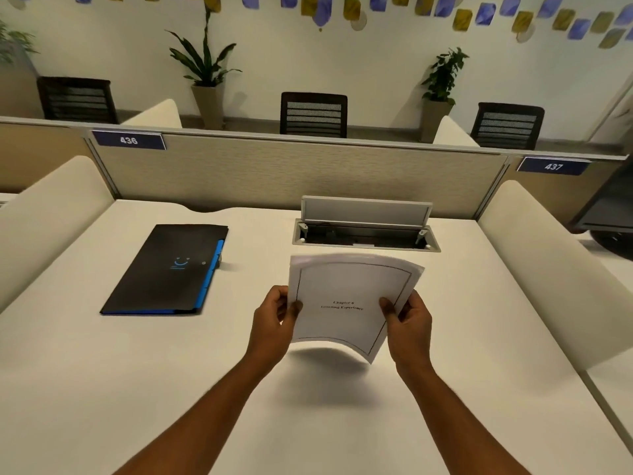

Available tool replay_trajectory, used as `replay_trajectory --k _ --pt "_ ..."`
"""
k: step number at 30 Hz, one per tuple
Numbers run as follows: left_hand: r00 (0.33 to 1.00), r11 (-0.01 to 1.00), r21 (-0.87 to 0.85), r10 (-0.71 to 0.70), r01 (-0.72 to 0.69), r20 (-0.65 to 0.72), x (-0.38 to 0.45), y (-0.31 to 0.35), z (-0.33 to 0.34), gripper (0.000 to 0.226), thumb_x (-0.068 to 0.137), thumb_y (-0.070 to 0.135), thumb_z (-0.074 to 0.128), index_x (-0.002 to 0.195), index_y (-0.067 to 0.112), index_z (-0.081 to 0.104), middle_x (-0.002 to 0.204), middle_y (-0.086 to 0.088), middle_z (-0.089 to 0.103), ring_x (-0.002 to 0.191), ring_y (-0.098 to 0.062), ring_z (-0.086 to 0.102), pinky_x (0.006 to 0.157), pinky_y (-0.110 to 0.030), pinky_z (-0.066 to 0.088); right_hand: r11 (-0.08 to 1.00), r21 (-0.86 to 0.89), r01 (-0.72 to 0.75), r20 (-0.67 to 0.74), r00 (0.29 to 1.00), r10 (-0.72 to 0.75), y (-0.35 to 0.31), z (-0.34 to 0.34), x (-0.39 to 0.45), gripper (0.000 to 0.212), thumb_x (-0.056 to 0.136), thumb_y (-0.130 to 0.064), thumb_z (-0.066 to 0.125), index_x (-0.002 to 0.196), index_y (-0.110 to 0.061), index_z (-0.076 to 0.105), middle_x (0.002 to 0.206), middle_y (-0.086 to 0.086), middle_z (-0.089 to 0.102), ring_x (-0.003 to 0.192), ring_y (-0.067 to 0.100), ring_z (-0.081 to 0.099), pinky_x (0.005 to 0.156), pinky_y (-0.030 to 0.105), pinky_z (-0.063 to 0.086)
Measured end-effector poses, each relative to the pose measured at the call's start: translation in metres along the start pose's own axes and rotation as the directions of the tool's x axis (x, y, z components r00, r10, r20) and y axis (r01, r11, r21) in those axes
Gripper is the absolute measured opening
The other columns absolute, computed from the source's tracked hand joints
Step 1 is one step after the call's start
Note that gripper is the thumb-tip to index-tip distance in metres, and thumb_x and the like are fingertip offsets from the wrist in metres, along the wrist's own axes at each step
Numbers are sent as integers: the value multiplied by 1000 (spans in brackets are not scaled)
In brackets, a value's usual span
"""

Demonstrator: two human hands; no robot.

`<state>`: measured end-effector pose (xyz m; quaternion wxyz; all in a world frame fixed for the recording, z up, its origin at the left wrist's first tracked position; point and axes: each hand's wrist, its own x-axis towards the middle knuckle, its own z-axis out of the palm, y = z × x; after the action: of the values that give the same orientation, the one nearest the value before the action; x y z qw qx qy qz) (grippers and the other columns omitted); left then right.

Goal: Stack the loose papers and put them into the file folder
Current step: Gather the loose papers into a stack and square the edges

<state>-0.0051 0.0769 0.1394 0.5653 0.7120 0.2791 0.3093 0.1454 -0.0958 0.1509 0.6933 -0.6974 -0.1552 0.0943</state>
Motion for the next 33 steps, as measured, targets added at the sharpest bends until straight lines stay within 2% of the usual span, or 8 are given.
replay_trajectory --k 4,8,13,18,21,24,28,33 --pt "1000 1000 30 -9 8 21 -4 -8 3 10 97 27 53 106 31 53 106 11 67 97 -4 64 81 -27 56 990 -115 79 6 997 -79 1 2 -6 48 93 -9 70 134 -17 47 124 4 62 101 10 62 74 12 57" --pt "999 993 117 20 -24 42 -6 -9 10 18 98 31 45 115 27 48 105 15 63 94 3 60 75 -15 53 876 -295 380 25 920 -391 -3 3 -5 83 88 -2 73 151 -32 26 147 -8 39 125 -10 45 86 -2 44" --pt "999 985 174 -4 -1 32 -2 -14 17 15 100 24 42 115 24 43 113 6 58 96 -3 58 68 -8 50 584 -563 585 153 768 -621 -17 3 8 65 88 -9 75 143 -30 49 140 14 47 114 11 56 85 8 46" --pt "999 972 232 -35 28 26 2 -22 19 22 101 13 41 122 14 44 115 5 57 100 -13 58 69 -7 47 586 -564 582 122 760 -638 -20 4 12 57 89 -11 74 141 -25 54 137 13 48 105 9 53 83 2 42" --pt "998 963 264 -61 50 32 2 -26 20 23 100 12 42 123 13 43 117 4 56 100 -13 57 71 -8 46 760 -446 473 53 861 -506 -11 2 12 74 89 -14 75 149 -35 36 139 2 46 108 6 54 81 3 48" --pt "995 957 283 -88 71 47 1 -32 20 24 100 11 43 124 13 43 117 7 55 100 -13 56 72 -7 45 974 -197 115 42 993 -109 8 -6 11 88 88 -13 77 152 -37 23 128 -13 49 100 4 63 79 20 57" --pt "992 945 313 -118 97 47 1 -40 21 25 100 10 43 125 15 45 114 7 57 102 -16 59 78 -19 48 947 -307 -99 184 970 161 44 -13 12 26 92 -10 69 117 -19 66 108 -7 72 105 22 69 82 30 55" --pt "995 944 323 -89 70 45 1 -32 22 25 100 7 40 123 12 48 114 4 58 98 -14 58 79 -15 49 936 -336 -104 92 986 142 47 -12 7 15 93 -8 67 102 -19 69 98 -5 73 95 22 69 84 37 56"
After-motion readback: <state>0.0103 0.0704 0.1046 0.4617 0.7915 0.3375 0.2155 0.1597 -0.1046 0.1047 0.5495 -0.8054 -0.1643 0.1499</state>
